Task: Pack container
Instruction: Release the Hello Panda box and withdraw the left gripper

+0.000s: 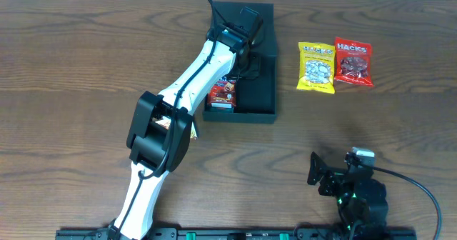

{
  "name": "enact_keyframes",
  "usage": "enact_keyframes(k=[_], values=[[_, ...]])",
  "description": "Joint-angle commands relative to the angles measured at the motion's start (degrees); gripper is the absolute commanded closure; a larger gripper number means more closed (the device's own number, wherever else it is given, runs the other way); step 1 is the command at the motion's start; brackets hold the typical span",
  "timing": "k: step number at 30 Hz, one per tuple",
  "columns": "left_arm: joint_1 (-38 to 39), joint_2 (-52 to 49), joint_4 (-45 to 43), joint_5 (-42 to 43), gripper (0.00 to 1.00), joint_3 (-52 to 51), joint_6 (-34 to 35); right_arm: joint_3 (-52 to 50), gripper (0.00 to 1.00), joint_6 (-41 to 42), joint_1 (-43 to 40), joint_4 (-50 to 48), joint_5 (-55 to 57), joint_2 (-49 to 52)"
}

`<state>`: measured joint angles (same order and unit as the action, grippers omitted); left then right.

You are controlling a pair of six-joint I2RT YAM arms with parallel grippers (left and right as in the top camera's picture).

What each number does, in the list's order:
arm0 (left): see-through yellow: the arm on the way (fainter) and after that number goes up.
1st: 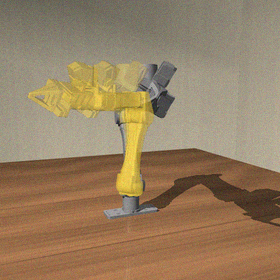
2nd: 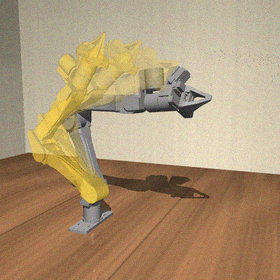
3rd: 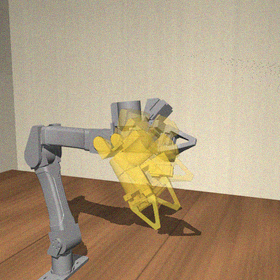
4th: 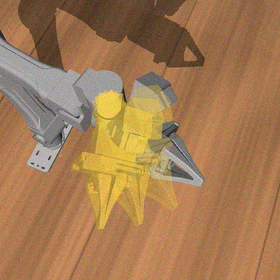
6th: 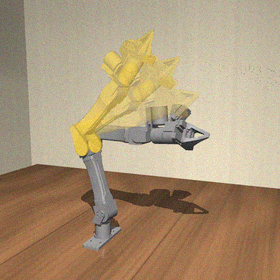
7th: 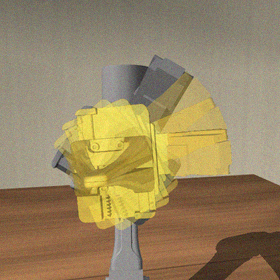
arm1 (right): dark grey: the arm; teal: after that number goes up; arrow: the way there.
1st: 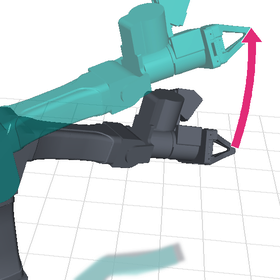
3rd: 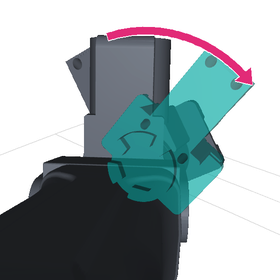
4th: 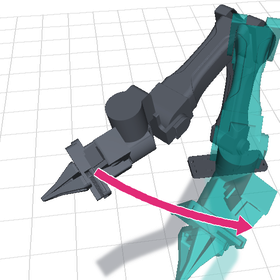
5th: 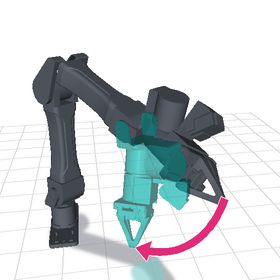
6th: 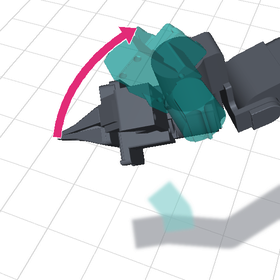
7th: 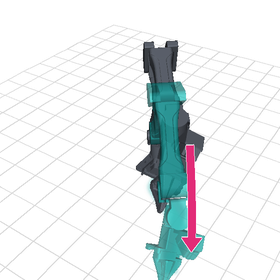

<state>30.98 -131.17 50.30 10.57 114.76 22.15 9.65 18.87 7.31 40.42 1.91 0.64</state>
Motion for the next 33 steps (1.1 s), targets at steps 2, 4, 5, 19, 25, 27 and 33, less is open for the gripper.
enact_keyframes(k=[2,4,5,19,25,27,33], values=[[0.17,-0.72,0.63,-3.72,0.67,-0.42,-0.76,-0.55,0.01,0.37,0.26,0.09,0.2,-0.33],[0.17,-0.72,0.66,-3.67,0.67,-0.42,-0.74,-0.55,0.01,0.37,0.26,0.09,0.2,-0.33],[0.17,-0.72,0.63,-3.65,0.67,-0.42,-0.74,-0.55,0.01,0.37,0.26,0.07,0.2,-0.33],[0.22,0.55,0.7,3.04,0.71,0.85,-1.09,-0.55,0.01,0.37,0.26,0.09,0.2,-0.33],[0.22,3.82,2.6,2.78,0.75,3.93,-3.37,-0.55,0.01,0.39,0.26,0.09,0.2,-0.33],[0.22,5.86,3.28,1.62,0.75,4.79,-4.02,-0.55,0.01,0.39,0.26,0.09,0.2,-0.33],[0.13,14.4,6.99,-8.24,0.75,5.01,-7.39,-0.55,0.01,0.37,0.26,0.07,0.2,-0.33]])
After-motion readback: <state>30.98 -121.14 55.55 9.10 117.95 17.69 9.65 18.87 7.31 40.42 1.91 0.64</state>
